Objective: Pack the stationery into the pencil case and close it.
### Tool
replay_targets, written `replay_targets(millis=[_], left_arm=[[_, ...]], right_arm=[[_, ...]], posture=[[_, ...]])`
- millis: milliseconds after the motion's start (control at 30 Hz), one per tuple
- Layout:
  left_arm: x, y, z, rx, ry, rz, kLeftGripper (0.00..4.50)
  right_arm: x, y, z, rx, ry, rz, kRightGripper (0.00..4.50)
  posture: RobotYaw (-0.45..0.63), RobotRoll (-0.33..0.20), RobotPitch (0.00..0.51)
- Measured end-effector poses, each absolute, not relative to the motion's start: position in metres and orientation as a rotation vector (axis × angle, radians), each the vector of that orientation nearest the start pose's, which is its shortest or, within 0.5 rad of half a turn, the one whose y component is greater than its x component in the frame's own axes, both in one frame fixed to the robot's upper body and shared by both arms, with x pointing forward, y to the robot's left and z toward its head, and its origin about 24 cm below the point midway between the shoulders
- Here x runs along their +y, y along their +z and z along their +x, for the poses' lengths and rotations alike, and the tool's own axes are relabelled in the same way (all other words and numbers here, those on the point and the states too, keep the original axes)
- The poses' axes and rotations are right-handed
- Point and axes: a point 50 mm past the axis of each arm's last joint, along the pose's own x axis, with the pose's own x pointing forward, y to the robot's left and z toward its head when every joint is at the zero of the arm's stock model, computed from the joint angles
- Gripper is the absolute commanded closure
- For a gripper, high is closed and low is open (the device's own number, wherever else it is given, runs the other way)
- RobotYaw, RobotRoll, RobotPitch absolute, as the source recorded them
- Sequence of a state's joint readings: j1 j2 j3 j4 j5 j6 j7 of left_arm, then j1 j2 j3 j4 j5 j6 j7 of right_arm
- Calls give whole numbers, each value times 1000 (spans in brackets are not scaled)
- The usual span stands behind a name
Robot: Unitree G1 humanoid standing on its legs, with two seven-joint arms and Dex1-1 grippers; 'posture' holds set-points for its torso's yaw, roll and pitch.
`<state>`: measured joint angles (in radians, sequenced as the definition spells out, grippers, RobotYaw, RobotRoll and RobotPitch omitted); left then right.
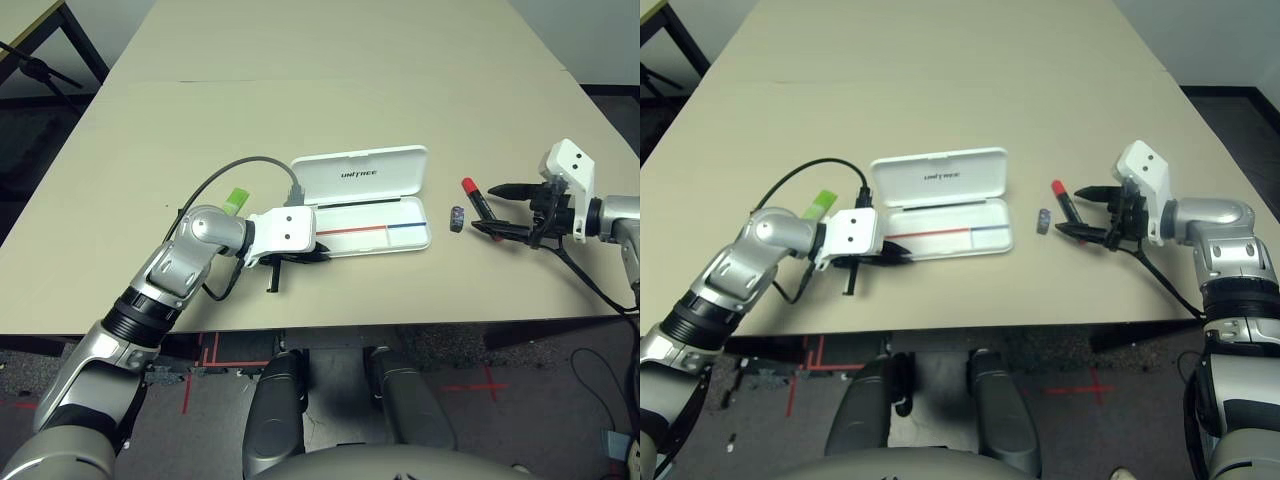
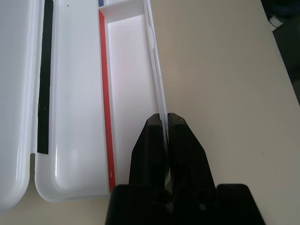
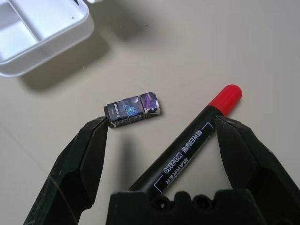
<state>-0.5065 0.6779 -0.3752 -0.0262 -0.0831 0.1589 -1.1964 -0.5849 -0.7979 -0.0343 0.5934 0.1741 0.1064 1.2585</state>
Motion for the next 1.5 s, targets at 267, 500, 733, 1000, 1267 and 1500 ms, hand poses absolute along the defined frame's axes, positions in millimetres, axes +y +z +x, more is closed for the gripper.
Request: replay_targets(millis=[267, 500, 733, 1000, 1267, 1500], left_arm=[[140, 116, 274, 231, -1460, 765, 4479], [139, 116, 272, 227, -1454, 778, 3266], [141, 117, 267, 211, -1445, 784, 490], [162, 156, 265, 109, -1356, 782, 42], [169, 189, 249, 19, -1322, 704, 42], [165, 191, 246, -3, -1327, 675, 42]], right_arm=[[-289, 140, 315, 335, 911, -408, 0], [-289, 142, 317, 330, 913, -417, 0], [-289, 141, 319, 337, 918, -416, 0], [-288, 151, 324, 318, 935, -412, 0], [-297, 161, 317, 380, 929, -324, 0], [-306, 175, 311, 487, 782, -249, 0]], posture=[[-4, 0, 186], [5, 0, 191], [14, 0, 159], [24, 0, 139], [19, 0, 146], [-2, 0, 148]])
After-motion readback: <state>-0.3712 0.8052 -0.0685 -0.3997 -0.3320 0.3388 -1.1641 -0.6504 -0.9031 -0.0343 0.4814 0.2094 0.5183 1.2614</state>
